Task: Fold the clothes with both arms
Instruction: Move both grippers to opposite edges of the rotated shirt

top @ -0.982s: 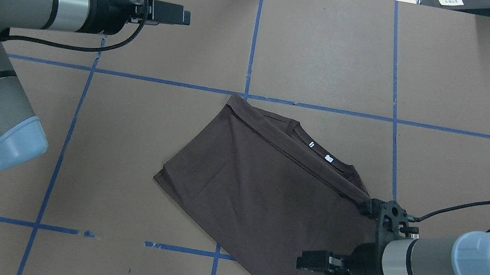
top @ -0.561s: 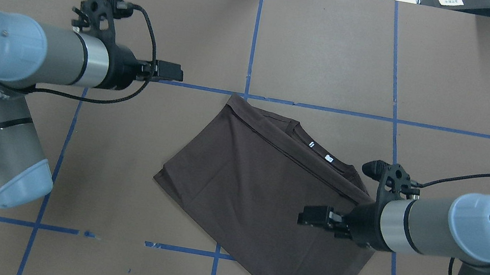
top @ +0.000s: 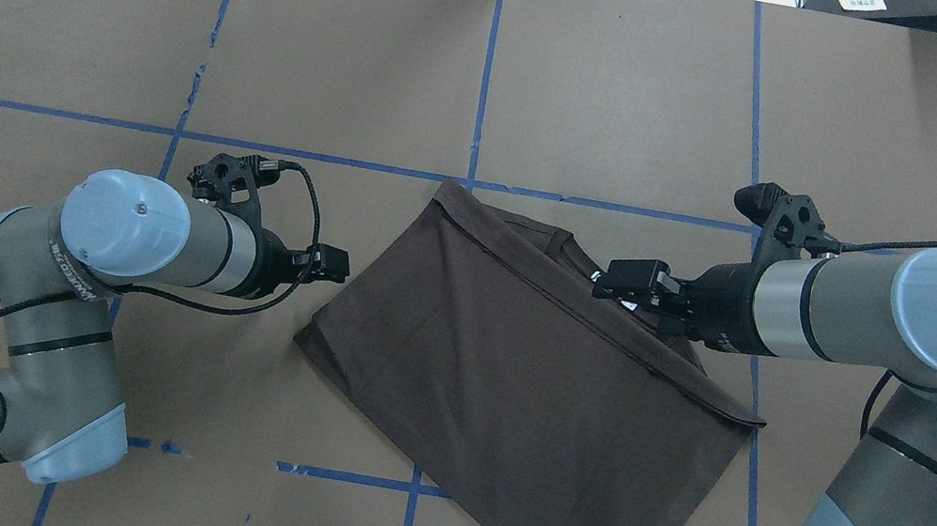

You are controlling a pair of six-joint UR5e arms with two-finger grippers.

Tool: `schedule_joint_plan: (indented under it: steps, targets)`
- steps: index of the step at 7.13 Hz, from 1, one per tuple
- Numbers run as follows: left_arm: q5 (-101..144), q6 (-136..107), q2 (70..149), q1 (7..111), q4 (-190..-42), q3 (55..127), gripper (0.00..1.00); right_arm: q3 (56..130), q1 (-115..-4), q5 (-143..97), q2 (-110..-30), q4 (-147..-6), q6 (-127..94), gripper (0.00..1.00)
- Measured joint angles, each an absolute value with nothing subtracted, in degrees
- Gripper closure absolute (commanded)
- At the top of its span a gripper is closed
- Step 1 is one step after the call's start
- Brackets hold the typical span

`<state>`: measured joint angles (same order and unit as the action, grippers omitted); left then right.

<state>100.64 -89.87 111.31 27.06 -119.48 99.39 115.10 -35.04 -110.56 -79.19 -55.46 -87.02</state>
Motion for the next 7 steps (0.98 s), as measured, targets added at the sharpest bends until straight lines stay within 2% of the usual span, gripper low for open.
schedule_joint_plan:
  steps: [2, 3, 4, 5, 6, 7]
  targets:
    - [100.77, -91.94, 112.35, 26.33, -115.70, 99.49, 0.04, 114.58, -35.98, -110.59, -78.82, -55.46, -87.01, 0.00]
    - [100.78, -92.95, 113.39, 26.01, -113.75, 99.47, 0.12, 114.50, -35.99, -110.62, -78.82, -55.46, -87.01, 0.00]
    - [100.75, -93.93, 114.66, 25.40, -111.53, 99.39, 0.29, 114.41, -35.98, -110.64, -78.83, -55.46, -87.01, 0.00]
    - [100.75, -94.91, 115.45, 24.79, -110.16, 99.36, 0.50, 114.34, -35.98, -110.65, -78.86, -55.46, -87.01, 0.00]
    - [100.78, -95.41, 115.85, 24.26, -109.55, 99.30, 0.77, 114.30, -36.00, -110.65, -78.89, -55.46, -87.01, 0.00]
    - [100.80, -95.62, 116.03, 23.79, -109.26, 99.38, 0.93, 114.28, -36.05, -110.65, -78.91, -55.46, -87.01, 0.00]
